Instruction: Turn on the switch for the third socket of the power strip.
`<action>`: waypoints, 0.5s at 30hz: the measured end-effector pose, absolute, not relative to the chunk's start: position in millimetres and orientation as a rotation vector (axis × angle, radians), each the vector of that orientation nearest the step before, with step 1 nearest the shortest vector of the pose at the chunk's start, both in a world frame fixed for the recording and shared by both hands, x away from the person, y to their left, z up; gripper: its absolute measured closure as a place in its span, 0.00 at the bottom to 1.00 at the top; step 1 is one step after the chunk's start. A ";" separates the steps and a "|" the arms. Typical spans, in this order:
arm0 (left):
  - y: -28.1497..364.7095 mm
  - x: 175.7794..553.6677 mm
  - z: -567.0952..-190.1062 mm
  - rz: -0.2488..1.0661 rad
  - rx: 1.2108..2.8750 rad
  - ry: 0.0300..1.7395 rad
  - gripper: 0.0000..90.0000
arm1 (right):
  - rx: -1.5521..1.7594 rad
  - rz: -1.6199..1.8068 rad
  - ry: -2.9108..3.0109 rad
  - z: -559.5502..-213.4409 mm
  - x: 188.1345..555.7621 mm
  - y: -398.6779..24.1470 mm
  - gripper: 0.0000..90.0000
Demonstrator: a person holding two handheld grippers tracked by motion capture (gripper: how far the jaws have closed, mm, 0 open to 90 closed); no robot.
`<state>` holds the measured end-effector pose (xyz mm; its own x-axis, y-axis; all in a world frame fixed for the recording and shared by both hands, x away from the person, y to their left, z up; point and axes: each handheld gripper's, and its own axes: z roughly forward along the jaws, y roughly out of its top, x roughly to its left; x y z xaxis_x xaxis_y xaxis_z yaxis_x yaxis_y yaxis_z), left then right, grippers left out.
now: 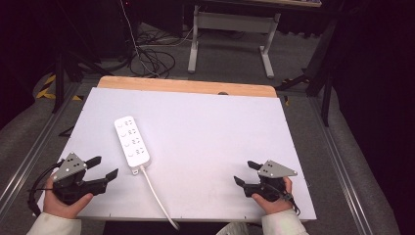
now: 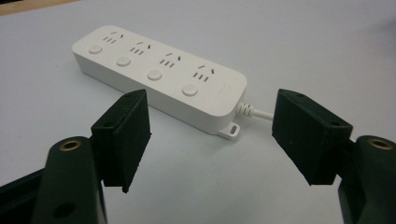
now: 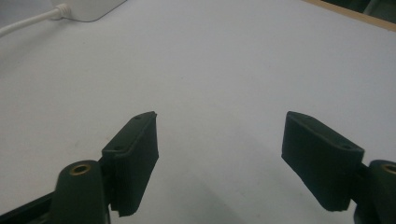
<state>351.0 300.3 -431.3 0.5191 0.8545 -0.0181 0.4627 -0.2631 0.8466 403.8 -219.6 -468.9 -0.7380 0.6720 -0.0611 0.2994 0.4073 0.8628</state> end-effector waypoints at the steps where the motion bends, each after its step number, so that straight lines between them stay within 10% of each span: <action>1: 300.4 352.0 -429.3 0.569 1.904 1.083 0.31 | 0.832 1.269 2.268 -468.9 403.8 -219.5 0.31; 15: 291.8 379.0 -402.2 0.564 1.951 1.068 0.32 | 0.829 1.268 2.269 -468.9 403.5 -219.5 0.31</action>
<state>379.0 291.8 -402.2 0.5398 0.8418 -0.0017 0.4734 -0.3019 0.8275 403.5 -219.5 -468.9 -0.7389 0.6708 -0.0637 0.2972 0.4093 0.8626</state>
